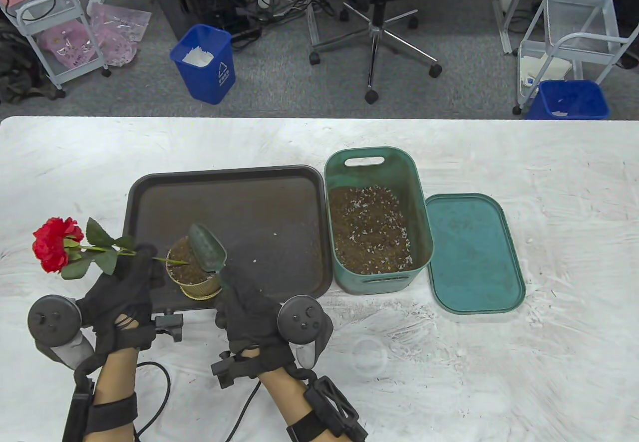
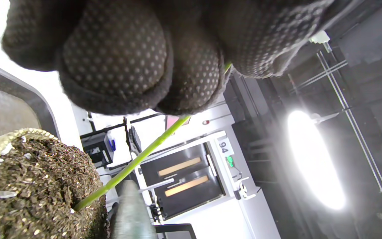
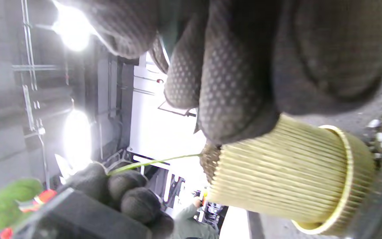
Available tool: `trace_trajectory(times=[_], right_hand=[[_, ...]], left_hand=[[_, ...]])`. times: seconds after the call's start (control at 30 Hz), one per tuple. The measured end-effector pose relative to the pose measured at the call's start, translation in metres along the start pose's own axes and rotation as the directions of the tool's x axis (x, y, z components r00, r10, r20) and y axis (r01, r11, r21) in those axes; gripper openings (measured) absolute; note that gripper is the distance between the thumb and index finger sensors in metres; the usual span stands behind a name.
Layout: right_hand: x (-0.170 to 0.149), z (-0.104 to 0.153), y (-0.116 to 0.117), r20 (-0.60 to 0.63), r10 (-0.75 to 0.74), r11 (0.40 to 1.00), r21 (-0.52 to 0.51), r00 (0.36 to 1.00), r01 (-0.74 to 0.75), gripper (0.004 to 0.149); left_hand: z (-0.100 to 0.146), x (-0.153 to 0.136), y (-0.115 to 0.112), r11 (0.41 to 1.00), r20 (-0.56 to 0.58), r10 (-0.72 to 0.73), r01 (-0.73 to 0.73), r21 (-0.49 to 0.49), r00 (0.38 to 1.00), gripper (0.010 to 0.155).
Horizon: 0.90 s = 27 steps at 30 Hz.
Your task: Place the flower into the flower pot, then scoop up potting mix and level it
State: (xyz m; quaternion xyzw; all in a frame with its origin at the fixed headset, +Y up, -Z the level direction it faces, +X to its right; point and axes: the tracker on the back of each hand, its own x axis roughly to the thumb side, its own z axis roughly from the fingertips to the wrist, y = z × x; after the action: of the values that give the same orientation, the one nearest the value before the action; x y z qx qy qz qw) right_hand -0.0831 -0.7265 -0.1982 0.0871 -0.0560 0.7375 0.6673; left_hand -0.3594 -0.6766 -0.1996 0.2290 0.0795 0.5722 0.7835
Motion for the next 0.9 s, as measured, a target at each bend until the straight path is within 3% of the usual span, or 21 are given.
trace_trajectory(times=[0.2,0.33,0.43,0.57,0.77,0.9], right_hand=[[-0.004,-0.002,-0.001,-0.066,0.012,1.0,0.026,0.998,-0.011,0.053],[0.016,-0.006,-0.012,-0.12,-0.039,0.999,0.028,0.992,0.043,0.057],[0.034,-0.013,-0.018,-0.092,0.024,0.998,0.068,0.995,-0.018,0.061],[0.036,-0.025,-0.016,-0.134,0.016,0.997,0.079,0.991,-0.005,0.06],[0.047,-0.047,0.002,-0.143,0.193,0.974,0.151,0.971,-0.171,0.056],[0.056,-0.059,0.007,-0.137,0.392,0.9,0.261,0.91,-0.349,0.055]], left_hand=[[0.0,0.0,0.0,1.0,0.002,-0.004,0.004,0.0,1.0,0.046],[-0.001,0.0,0.001,1.0,0.006,-0.019,0.019,0.003,1.0,0.046],[-0.001,0.0,0.001,1.0,0.004,-0.018,0.018,0.006,1.0,0.046],[-0.001,0.001,0.0,1.0,0.011,-0.019,0.019,-0.002,1.0,0.046],[-0.002,0.0,0.002,1.0,0.001,-0.01,0.01,0.0,1.0,0.046],[-0.003,-0.001,0.003,1.0,-0.005,-0.006,0.006,0.004,1.0,0.046]])
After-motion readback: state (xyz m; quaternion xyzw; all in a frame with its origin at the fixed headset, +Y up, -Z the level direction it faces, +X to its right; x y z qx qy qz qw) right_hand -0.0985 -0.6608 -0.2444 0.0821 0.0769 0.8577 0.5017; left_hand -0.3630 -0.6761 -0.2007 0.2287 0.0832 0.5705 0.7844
